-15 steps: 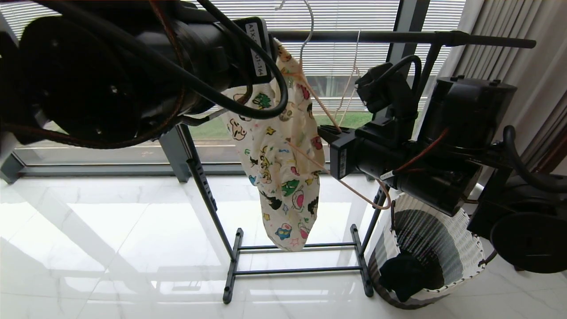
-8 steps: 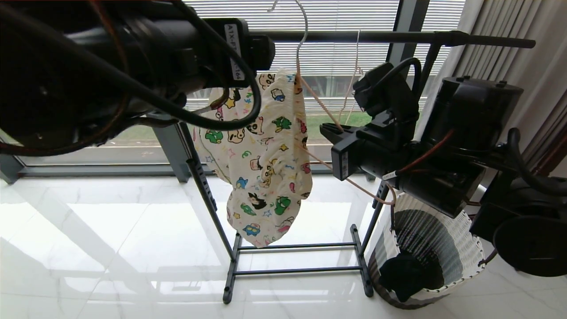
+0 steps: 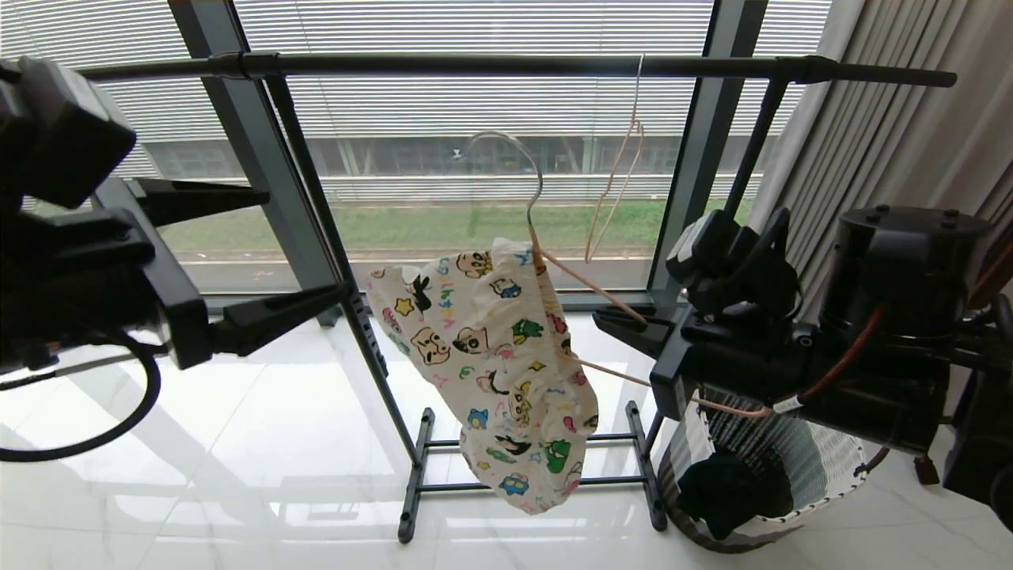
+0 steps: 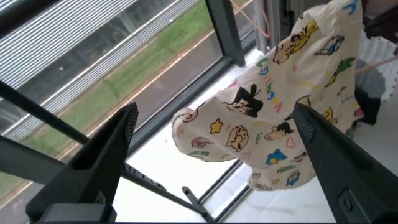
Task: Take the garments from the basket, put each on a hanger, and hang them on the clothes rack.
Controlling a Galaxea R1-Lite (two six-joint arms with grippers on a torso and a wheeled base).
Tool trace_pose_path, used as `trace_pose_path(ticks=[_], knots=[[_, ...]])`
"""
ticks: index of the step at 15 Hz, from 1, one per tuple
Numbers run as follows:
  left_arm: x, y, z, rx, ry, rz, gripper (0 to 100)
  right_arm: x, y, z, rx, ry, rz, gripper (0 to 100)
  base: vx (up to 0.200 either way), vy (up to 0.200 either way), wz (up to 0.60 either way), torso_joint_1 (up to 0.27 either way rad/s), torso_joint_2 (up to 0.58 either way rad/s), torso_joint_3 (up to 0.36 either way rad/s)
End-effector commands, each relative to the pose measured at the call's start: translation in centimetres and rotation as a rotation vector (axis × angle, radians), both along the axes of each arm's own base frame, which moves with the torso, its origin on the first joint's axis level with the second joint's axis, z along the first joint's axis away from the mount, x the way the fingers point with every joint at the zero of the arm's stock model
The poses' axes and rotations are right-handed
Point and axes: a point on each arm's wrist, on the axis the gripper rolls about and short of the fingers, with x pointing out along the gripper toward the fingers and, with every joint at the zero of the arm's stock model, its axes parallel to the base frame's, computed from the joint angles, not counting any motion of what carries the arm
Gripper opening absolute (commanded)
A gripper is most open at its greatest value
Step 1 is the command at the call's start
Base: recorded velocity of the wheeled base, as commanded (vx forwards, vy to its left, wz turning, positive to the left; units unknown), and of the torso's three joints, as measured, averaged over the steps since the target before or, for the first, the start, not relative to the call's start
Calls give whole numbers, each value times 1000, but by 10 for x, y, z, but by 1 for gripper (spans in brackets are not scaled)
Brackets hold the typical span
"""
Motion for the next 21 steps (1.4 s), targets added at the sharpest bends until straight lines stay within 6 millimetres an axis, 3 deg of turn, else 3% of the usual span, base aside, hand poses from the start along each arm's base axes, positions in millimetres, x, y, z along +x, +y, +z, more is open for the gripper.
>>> trace_pose_path(ticks=[1, 3, 7, 17, 20, 21], knots=[[-32, 9, -29, 73, -24, -127, 100, -17, -11, -3, -37, -29, 75, 0, 0, 0, 0, 0, 0, 0], [-44, 0, -46, 109, -15, -239, 100, -31, -9, -13, -75, -34, 153, 0, 0, 0, 0, 0, 0, 0], [-55, -20, -59, 119, 19, -412, 100, -62, 2, -24, -108, -26, 287, 0, 0, 0, 0, 0, 0, 0], [-61, -23, -94, 148, 155, -451, 100, -82, 10, -19, -112, -94, 383, 0, 0, 0, 0, 0, 0, 0], [-54, -30, -92, 152, 164, -476, 100, -87, 13, -20, -116, -98, 405, 0, 0, 0, 0, 0, 0, 0], [-53, -31, -91, 153, 164, -479, 0, -87, 13, -20, -116, -98, 404, 0, 0, 0, 0, 0, 0, 0]])
